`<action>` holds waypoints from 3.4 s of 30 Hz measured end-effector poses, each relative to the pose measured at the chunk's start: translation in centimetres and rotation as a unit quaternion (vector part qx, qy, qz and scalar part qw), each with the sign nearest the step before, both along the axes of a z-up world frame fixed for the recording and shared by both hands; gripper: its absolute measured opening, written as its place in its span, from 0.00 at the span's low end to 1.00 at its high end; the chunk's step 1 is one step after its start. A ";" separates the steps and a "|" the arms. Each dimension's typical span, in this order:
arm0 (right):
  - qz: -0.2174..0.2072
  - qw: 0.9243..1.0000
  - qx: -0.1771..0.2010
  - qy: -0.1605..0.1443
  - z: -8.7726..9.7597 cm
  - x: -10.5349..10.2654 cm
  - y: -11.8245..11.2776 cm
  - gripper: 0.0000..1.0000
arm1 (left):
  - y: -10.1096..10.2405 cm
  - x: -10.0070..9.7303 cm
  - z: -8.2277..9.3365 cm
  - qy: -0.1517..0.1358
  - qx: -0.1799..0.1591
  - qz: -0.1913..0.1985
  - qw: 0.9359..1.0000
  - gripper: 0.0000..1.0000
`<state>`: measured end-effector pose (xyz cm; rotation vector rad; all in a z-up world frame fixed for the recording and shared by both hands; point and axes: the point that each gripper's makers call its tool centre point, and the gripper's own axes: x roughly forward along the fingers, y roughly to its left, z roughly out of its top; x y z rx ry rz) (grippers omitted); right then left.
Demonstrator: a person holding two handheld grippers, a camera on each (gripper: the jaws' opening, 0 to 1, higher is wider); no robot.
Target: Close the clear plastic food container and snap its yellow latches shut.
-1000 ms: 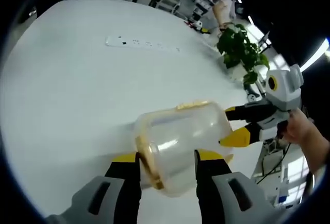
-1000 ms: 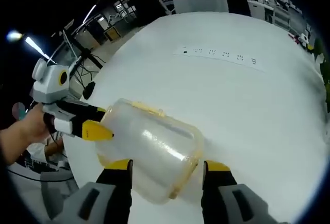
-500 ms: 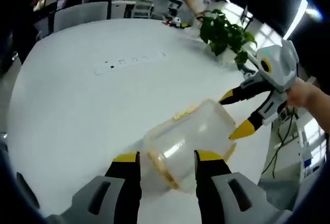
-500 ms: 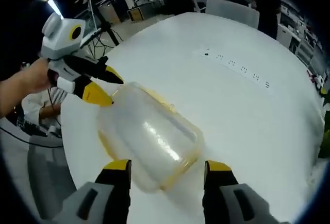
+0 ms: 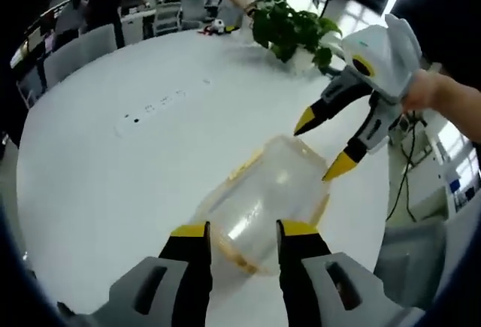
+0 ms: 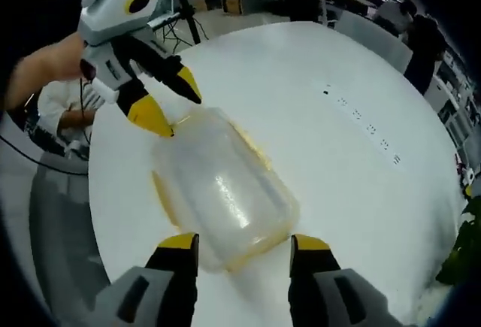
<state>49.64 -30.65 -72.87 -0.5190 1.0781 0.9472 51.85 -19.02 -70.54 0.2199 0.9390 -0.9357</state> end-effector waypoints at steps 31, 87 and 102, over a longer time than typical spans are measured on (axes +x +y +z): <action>0.106 0.993 -0.045 -0.008 0.4 0.0 1.2 0.29 | -1.4 -0.8 0.5 -0.100 0.104 -0.209 0.967 0.31; 0.182 0.982 0.016 -0.041 0.5 3.3 6.1 0.26 | -6.3 -4.2 -1.5 -0.134 0.084 -0.308 0.938 0.33; 0.207 0.978 0.012 -0.013 -0.1 3.7 6.3 0.33 | -6.5 -4.7 -2.9 -0.175 0.123 -0.314 0.925 0.45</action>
